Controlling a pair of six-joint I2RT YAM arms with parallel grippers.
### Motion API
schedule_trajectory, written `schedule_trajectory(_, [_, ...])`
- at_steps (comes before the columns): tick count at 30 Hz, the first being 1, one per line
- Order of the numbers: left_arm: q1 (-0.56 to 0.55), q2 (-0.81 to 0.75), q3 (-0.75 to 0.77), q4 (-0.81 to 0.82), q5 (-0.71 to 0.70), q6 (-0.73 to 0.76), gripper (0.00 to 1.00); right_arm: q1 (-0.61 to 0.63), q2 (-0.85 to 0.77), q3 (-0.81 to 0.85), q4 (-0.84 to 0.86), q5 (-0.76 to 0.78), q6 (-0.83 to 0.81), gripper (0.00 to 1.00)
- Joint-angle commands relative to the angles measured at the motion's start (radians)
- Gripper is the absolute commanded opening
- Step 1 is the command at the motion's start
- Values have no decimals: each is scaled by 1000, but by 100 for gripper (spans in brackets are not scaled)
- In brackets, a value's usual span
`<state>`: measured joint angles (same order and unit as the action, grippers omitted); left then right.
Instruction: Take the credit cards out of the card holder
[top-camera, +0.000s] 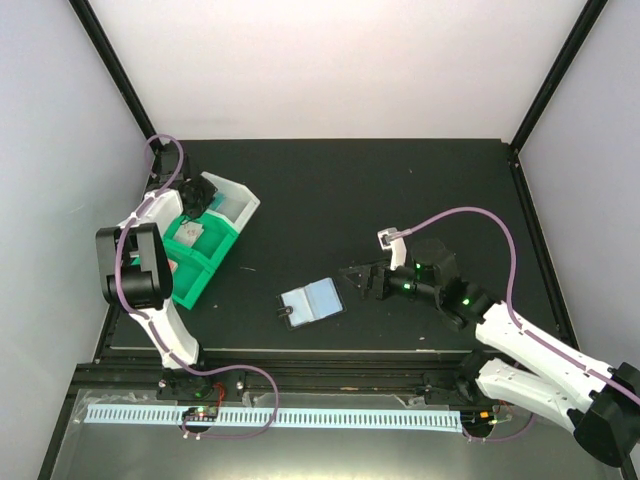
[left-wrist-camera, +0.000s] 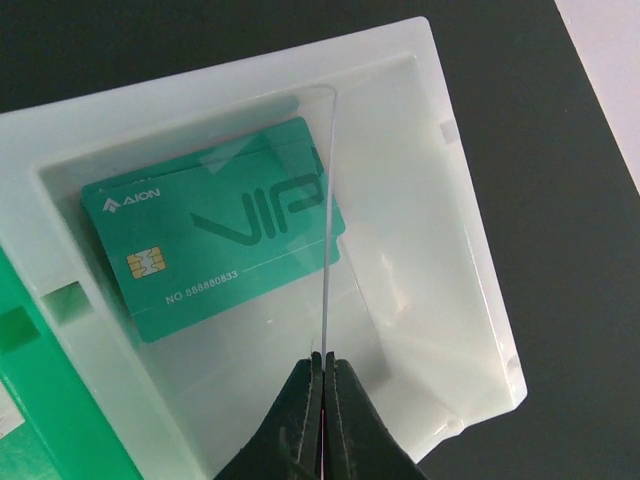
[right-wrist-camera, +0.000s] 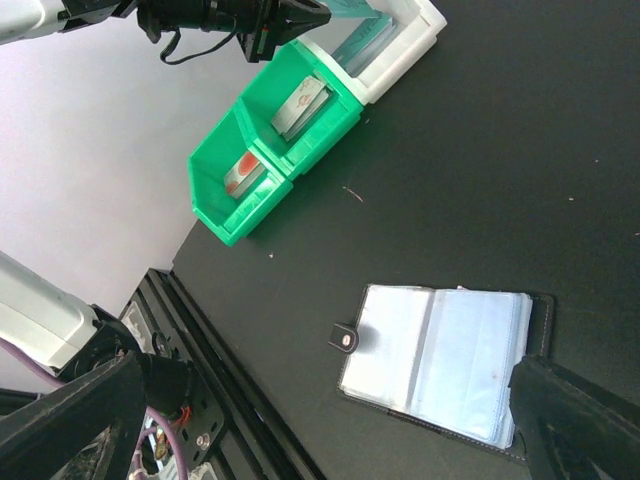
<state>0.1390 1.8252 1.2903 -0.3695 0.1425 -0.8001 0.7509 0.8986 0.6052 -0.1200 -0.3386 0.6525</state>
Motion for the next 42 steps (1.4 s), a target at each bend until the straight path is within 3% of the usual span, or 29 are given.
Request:
schedule_trajectory(1, [20, 24, 55, -3, 32, 36, 3, -3, 8, 13, 9, 18, 0, 100])
schedule_trajectory(22, [25, 2, 100, -45, 32, 64, 20, -3, 35, 10, 6, 16, 3, 100])
schedule_trajectory(27, [24, -60, 103, -45, 60, 90, 35, -3, 21, 12, -14, 8, -21, 100])
schedule_trajectory(30, [21, -108, 96, -46, 91, 112, 49, -3, 7, 22, -72, 64, -44, 100])
schedule_trajectory(37, [4, -241, 59, -95, 183, 164, 70, -3, -32, 29, -169, 174, -79, 100])
schedule_trajectory(39, [-8, -292, 27, -104, 217, 169, 84, -3, -35, 32, -181, 168, -87, 100])
schedule_trajectory(42, [-34, -367, -17, -141, 261, 195, 94, -2, -35, 41, -201, 162, -85, 100])
